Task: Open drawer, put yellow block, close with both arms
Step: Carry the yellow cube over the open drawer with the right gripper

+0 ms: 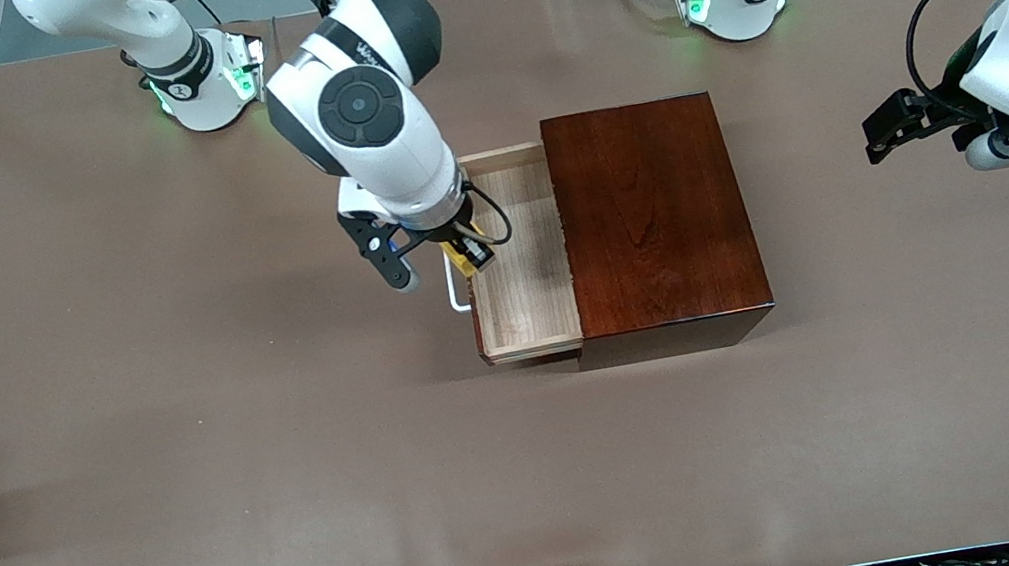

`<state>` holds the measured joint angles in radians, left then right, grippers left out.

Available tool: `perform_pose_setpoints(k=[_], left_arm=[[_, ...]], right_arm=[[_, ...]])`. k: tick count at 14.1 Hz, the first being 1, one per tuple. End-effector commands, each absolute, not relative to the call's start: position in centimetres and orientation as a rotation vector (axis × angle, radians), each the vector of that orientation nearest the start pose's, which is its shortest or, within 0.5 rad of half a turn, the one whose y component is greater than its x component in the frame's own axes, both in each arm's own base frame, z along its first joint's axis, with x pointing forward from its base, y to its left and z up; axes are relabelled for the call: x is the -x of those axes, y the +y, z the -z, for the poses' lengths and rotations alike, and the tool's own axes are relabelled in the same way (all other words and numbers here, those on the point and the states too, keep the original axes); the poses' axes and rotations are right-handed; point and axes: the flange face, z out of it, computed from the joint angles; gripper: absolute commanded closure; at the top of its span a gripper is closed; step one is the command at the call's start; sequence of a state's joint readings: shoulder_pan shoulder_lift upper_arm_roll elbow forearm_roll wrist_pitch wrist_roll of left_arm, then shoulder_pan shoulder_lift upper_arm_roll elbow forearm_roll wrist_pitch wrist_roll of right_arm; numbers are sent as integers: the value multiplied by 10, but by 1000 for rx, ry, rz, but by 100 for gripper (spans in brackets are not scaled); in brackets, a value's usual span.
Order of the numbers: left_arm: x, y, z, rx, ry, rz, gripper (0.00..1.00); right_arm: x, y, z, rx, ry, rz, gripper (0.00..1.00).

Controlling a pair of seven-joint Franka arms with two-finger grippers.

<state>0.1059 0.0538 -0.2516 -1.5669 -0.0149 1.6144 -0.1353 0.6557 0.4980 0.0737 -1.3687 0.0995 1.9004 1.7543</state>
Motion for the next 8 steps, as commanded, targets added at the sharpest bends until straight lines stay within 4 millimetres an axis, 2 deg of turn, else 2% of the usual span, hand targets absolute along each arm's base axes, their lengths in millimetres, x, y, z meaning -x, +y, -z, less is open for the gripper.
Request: perform_pose_setpoints(k=[1,4,6,8], left_arm=[[-567,-81,-603,3154,36,9,0],[-567,-82,-603,3154,38,7,0],[-567,-82,-603,3154,38,7,0],[-567,-82,-604,3154,38,9,0]], right_arm=[[-520,492,-424,2574,1675,-183,100],[-518,497,-414,2494,1820,-196,100],[-520,500,-416,2391,1907,-200,100],[-522,507,-405,2319,1966,-205,100]])
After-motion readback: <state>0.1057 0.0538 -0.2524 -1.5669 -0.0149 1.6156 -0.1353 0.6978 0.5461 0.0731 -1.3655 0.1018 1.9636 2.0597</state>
